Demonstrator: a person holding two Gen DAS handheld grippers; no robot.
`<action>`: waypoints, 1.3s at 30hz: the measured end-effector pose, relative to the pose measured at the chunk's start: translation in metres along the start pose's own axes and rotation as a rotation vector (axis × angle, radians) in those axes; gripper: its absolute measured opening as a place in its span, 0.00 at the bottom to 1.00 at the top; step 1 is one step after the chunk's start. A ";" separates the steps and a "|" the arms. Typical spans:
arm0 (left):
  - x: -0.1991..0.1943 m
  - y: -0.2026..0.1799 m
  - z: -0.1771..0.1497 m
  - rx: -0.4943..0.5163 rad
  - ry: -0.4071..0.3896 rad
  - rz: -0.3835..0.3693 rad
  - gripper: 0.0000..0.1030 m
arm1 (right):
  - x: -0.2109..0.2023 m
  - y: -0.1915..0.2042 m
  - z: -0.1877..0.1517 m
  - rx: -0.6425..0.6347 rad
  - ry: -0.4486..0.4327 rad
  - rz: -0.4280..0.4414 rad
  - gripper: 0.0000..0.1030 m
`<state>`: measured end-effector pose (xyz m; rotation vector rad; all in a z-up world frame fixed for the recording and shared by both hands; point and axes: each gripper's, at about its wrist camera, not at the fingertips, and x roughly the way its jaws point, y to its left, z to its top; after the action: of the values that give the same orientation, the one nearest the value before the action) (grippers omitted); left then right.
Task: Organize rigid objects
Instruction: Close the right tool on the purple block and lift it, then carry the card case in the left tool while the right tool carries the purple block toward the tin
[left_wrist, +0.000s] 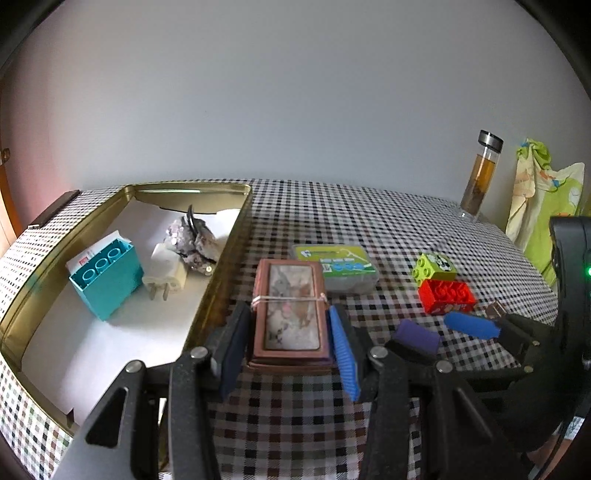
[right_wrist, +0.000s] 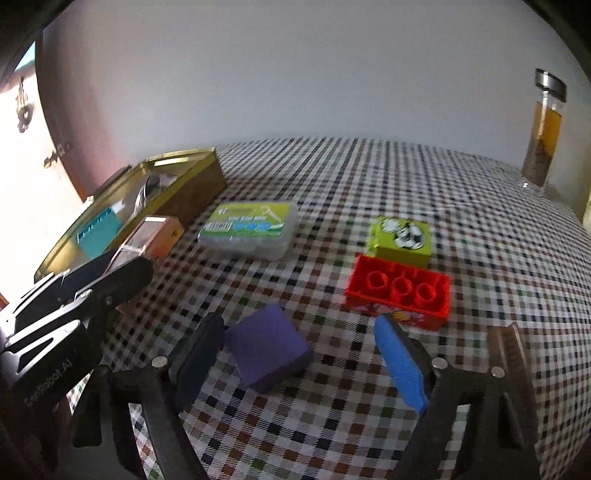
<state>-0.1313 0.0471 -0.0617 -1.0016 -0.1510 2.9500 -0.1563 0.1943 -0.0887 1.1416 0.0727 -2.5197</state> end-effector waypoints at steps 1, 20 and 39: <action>0.000 -0.001 0.000 0.003 0.000 0.000 0.42 | -0.001 0.002 -0.001 -0.010 -0.001 0.004 0.80; -0.004 -0.005 -0.001 0.033 -0.009 -0.023 0.42 | -0.001 0.003 -0.006 -0.006 0.013 0.015 0.23; -0.011 -0.011 -0.002 0.071 -0.048 -0.040 0.42 | -0.026 -0.001 -0.008 0.039 -0.124 -0.002 0.21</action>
<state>-0.1212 0.0579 -0.0558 -0.9088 -0.0659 2.9226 -0.1353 0.2045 -0.0750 0.9976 -0.0086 -2.5974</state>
